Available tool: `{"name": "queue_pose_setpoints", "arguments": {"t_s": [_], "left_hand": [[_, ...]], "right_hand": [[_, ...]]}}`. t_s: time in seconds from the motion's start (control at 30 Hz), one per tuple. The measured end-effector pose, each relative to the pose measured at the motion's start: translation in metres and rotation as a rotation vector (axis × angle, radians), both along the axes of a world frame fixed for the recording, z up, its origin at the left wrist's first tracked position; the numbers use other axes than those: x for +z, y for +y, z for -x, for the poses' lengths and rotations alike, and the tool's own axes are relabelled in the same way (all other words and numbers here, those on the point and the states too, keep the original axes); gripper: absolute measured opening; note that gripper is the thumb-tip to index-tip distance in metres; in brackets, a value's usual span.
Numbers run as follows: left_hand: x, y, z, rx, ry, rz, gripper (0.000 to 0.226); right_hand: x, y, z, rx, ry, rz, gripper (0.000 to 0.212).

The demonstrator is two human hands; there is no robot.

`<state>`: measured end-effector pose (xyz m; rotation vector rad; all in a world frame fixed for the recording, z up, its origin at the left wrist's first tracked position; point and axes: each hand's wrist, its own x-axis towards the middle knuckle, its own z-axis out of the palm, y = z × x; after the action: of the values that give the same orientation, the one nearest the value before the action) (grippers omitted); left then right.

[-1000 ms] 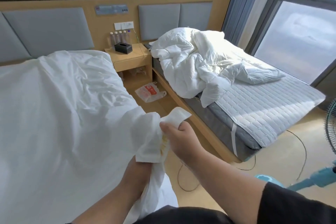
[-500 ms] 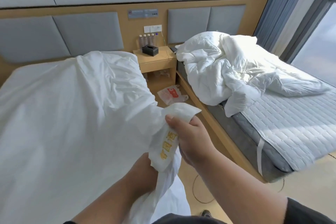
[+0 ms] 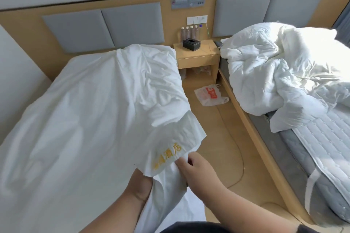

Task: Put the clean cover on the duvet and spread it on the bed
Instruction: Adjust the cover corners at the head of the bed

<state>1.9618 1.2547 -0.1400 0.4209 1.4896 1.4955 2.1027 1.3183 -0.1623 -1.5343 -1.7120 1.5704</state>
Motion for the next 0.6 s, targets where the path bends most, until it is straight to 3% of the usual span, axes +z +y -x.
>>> {"name": "queue_pose_setpoints", "arguments": {"t_s": [0.1,0.17,0.23,0.3,0.4,0.47,0.57,0.6], "left_hand": [[-0.003,0.001,0.005,0.013,-0.05,-0.047,0.023],[0.008,0.0,0.012,-0.065,0.096,-0.078,0.04],[0.025,-0.003,0.026,-0.245,0.343,-0.102,0.028],[0.046,-0.004,0.04,-0.402,0.71,-0.033,0.017],[0.074,-0.008,0.071,-0.265,1.158,0.033,0.017],[0.082,-0.017,0.095,-0.134,1.434,0.129,0.039],[0.058,-0.036,0.101,-0.217,1.537,0.204,0.037],[0.043,-0.043,0.097,-0.222,1.573,0.205,0.034]], "right_hand": [[-0.002,-0.003,0.014,0.035,0.072,0.12,0.045],[0.003,-0.001,0.017,-0.018,0.137,0.163,0.033],[0.013,0.005,0.019,-0.072,0.235,0.139,0.008],[0.021,0.012,0.017,-0.174,0.366,0.125,0.016],[0.038,0.024,0.01,-0.332,0.499,0.074,0.03],[0.051,0.041,0.002,-0.501,0.589,0.101,0.036],[0.065,0.067,-0.01,-0.634,0.394,-0.002,0.024],[0.075,0.072,-0.009,-0.583,0.469,0.057,0.02]]}}
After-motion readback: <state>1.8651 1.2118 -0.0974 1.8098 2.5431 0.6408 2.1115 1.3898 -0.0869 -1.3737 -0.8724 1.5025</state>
